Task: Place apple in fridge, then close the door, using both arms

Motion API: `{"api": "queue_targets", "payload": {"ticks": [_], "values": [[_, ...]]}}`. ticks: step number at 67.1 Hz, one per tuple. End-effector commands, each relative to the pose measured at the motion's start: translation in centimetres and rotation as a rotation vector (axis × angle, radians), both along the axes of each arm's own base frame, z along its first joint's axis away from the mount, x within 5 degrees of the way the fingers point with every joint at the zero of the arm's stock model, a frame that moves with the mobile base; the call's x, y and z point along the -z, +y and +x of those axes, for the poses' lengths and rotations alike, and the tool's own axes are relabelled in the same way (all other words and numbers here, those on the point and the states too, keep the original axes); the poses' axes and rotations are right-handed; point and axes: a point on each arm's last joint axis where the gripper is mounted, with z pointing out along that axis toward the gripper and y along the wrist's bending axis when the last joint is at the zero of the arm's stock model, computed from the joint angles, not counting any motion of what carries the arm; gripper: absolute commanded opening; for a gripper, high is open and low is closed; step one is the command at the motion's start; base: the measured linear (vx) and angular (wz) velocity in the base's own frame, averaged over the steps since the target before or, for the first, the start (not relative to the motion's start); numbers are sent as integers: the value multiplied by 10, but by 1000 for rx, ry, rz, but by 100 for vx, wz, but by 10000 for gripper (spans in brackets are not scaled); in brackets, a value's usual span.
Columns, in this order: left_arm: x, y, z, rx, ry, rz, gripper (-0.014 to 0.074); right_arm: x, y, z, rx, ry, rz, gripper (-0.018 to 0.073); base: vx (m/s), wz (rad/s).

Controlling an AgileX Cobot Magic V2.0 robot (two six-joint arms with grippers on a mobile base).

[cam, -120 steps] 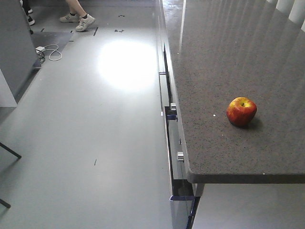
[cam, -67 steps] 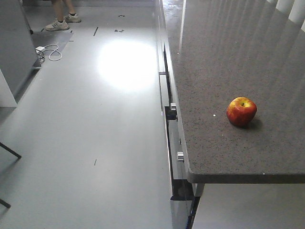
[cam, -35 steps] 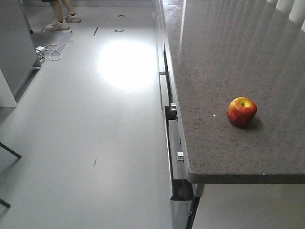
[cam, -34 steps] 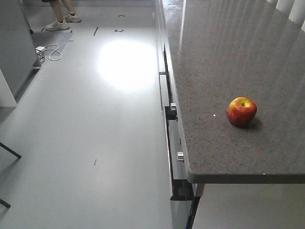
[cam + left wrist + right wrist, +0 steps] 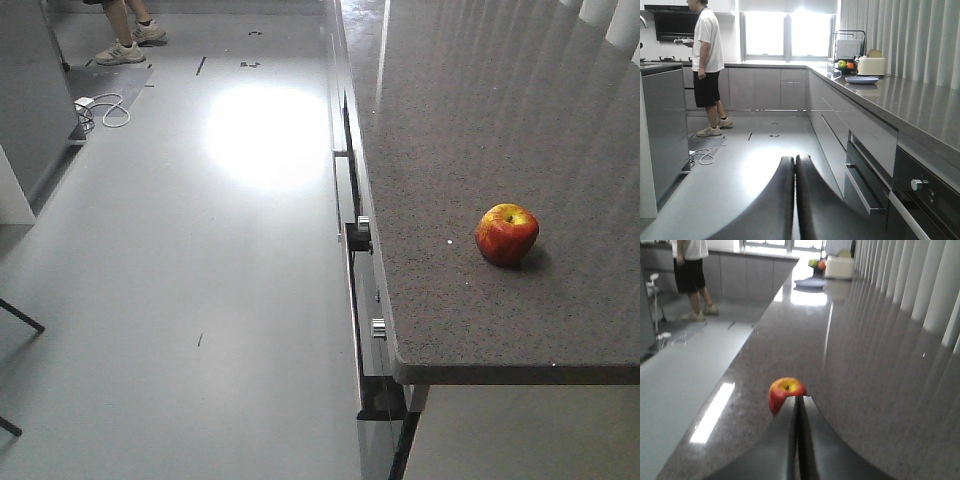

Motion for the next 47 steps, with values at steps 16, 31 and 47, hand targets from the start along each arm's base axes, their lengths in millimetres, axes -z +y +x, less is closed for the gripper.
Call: {"api": "queue_targets", "payload": {"ticks": [16, 31, 47], "values": [[-13, 0, -3, 0, -106, -15, -6, -14, 3, 59, -7, 310, 17, 208, 0, 0], [-13, 0, -3, 0, -106, -15, -6, -9, 4, 104, 21, 424, 73, 510, 0, 0], [-13, 0, -3, 0, -106, -15, -6, -2, 6, 164, 26, 526, 69, 640, 0, 0]]}}
